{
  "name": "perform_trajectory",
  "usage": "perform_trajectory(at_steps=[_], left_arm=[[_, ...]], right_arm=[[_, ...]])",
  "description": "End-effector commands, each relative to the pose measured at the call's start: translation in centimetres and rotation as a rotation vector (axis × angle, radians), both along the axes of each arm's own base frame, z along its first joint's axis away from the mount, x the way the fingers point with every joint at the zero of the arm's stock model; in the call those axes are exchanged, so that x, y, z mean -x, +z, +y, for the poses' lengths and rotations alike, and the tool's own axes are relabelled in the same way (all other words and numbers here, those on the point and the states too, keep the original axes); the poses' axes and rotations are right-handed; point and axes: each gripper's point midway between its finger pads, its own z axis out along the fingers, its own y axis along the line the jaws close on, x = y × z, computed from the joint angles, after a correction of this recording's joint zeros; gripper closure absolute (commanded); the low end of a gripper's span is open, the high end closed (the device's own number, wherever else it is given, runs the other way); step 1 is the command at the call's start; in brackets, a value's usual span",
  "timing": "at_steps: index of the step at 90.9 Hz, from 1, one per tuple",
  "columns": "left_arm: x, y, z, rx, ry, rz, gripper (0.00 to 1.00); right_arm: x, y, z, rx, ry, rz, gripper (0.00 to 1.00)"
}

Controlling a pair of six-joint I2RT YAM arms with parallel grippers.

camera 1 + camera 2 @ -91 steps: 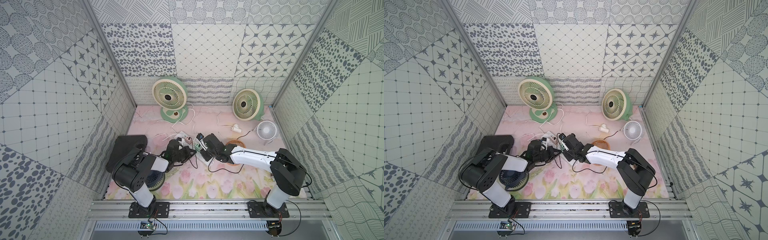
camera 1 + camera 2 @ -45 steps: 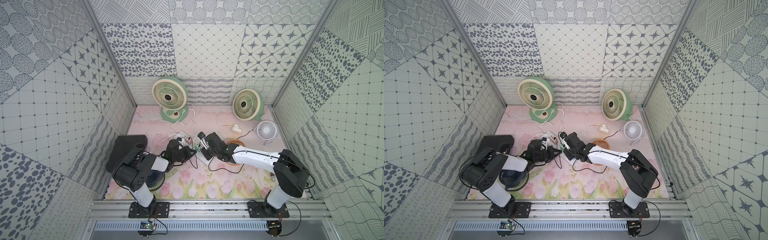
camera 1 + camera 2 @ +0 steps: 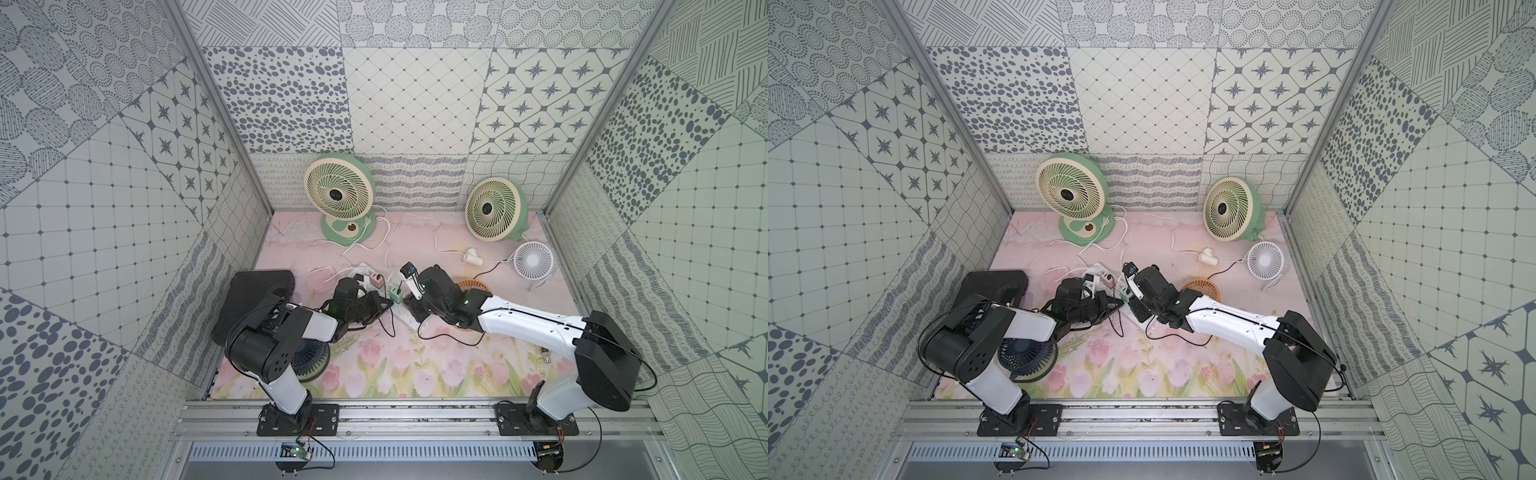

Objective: Unplug the desk fan from the power strip
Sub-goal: Remove the plug from the socket, then place the plug at the center of the board.

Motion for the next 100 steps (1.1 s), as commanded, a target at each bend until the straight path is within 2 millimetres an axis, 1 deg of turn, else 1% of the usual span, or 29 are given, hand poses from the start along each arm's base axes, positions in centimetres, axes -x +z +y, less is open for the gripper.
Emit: perform_trajectory(at_steps=[1,15,22,30,41,48,53,61,72,87,100], left_arm=[[2.2,-4.5,2.6,-0.147,0.058,0.187,1.00],[2.3,-4.4,2.7,-0.147,0.061,0.185,1.00],[2.3,-4.3,2.8,-0.147,0.062,0.183,1.00],[2.2,-4.0,2.9,-0.146,0.064,0.174,1.00],[2.1,-3.6,3.0,-0.148,0.065,0.165,1.00],[2.0,-3.4,3.1,-0.150,0.067,0.158,1.00],[2.0,-3.4,3.2,-0.152,0.069,0.158,1.00],[2.0,-3.2,3.3,-0.153,0.072,0.154,1.00],[2.0,-3.2,3.5,-0.152,0.075,0.155,1.00],[2.2,-3.2,3.9,-0.154,0.086,0.152,1.00],[2.4,-3.2,4.1,-0.155,0.088,0.151,1.00]], right_arm=[[1.0,1.4,-1.8,-0.066,-0.045,0.045,1.00],[2.9,0.5,-5.0,-0.058,-0.103,0.139,1.00],[4.1,-0.5,-6.5,-0.044,-0.129,0.188,0.99],[5.4,-1.6,-7.7,-0.037,-0.142,0.246,0.97],[7.2,-4.0,-8.8,0.001,-0.150,0.348,0.94],[8.1,-5.4,-9.0,0.017,-0.150,0.400,0.94],[8.5,-6.2,-9.2,0.026,-0.155,0.427,0.92],[8.7,-7.3,-9.3,0.048,-0.164,0.455,0.86],[8.6,-8.1,-9.4,0.075,-0.171,0.472,0.80],[8.2,-8.4,-9.2,0.096,-0.171,0.467,0.69],[7.5,-7.0,-8.9,0.078,-0.164,0.431,0.57]])
